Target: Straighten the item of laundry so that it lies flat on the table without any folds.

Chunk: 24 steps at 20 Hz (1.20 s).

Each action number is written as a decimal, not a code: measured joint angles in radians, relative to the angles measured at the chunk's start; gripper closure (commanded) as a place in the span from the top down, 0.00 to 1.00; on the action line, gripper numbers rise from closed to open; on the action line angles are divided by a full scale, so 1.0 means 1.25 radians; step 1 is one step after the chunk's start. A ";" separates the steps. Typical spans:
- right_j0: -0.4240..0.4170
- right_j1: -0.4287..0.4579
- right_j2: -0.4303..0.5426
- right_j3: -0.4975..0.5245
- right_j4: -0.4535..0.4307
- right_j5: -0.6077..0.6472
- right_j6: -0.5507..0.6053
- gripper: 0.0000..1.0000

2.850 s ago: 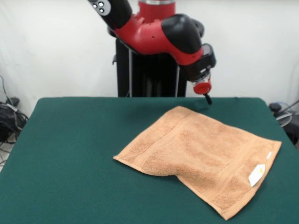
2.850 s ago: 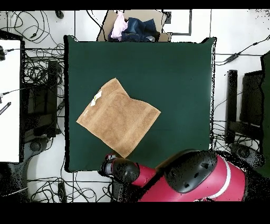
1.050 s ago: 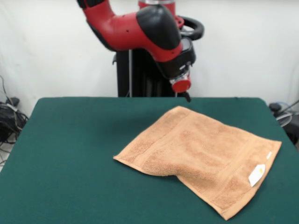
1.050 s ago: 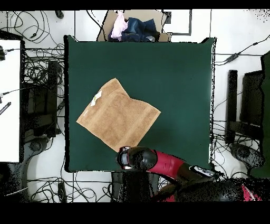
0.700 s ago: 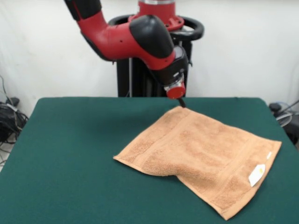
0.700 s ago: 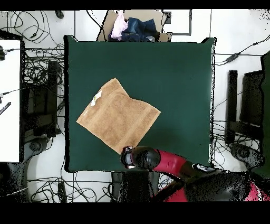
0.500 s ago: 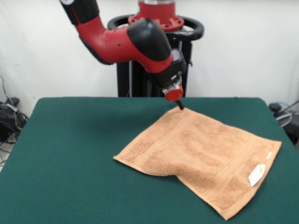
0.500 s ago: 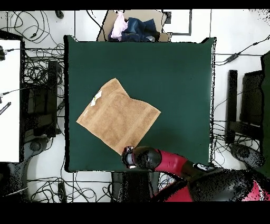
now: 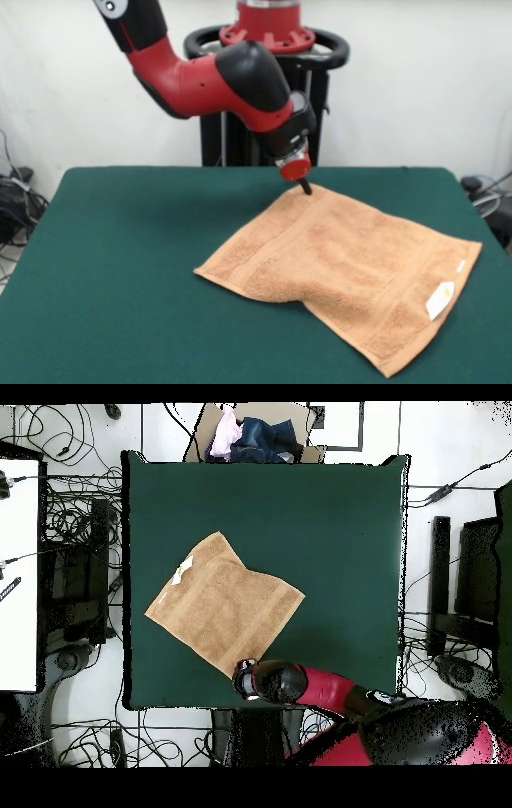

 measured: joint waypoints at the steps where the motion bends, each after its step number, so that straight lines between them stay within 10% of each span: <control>1: 0.000 -0.005 0.000 0.000 0.000 0.000 0.000 1.00; 13: 0.004 0.002 0.000 -0.004 -0.001 -0.002 0.000 1.00; 14: 0.008 0.004 0.000 -0.005 -0.002 -0.009 0.000 0.00; 24: 0.021 0.004 -0.001 -0.007 -0.010 -0.044 0.000 0.00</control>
